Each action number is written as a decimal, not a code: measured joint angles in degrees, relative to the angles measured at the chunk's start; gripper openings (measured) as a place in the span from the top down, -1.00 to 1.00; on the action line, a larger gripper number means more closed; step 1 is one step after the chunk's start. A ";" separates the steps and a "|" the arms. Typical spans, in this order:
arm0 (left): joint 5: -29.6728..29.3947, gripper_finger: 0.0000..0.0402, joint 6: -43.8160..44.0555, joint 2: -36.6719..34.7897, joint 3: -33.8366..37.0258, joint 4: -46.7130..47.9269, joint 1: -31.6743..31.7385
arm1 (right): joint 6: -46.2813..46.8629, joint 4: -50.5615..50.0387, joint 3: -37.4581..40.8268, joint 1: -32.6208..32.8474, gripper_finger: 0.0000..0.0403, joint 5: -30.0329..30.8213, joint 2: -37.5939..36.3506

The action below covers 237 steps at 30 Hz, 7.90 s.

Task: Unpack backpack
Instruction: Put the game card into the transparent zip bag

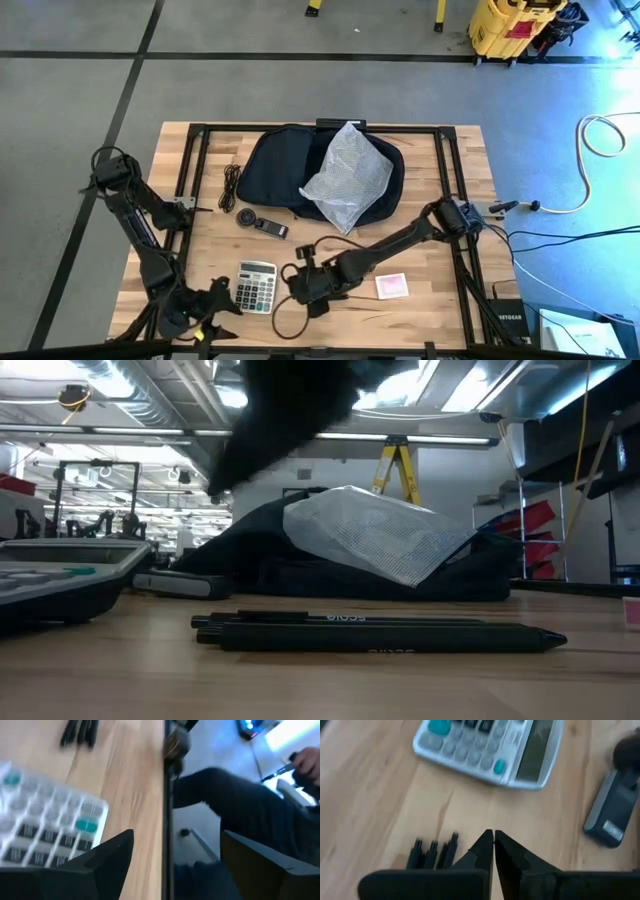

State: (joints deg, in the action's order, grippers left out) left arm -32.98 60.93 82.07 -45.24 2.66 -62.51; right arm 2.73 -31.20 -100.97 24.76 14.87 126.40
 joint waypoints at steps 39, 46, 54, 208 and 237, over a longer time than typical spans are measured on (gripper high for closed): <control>39.22 -0.42 -49.82 -0.47 3.79 -20.93 64.61 | 61.08 14.01 72.52 -3.10 -0.58 28.93 -52.27; 42.36 -0.42 -51.07 -0.47 3.79 -20.77 64.73 | 65.53 38.02 86.13 -4.94 -0.52 29.02 -56.46; 42.48 -0.42 -52.11 -0.47 3.79 -20.49 64.47 | 54.43 63.71 94.76 -5.04 -0.52 31.67 -62.27; 61.08 -0.42 -74.30 26.24 -55.43 43.46 66.78 | -55.50 0.69 27.79 -0.53 1.00 -8.37 -34.74; 50.65 0.93 -80.39 26.57 -56.47 41.98 62.13 | -47.78 2.03 27.79 -0.88 1.00 -4.55 -34.79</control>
State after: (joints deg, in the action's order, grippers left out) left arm 17.66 -19.46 108.64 -101.71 44.65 -0.39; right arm -45.05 -29.17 -73.19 23.89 10.33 91.61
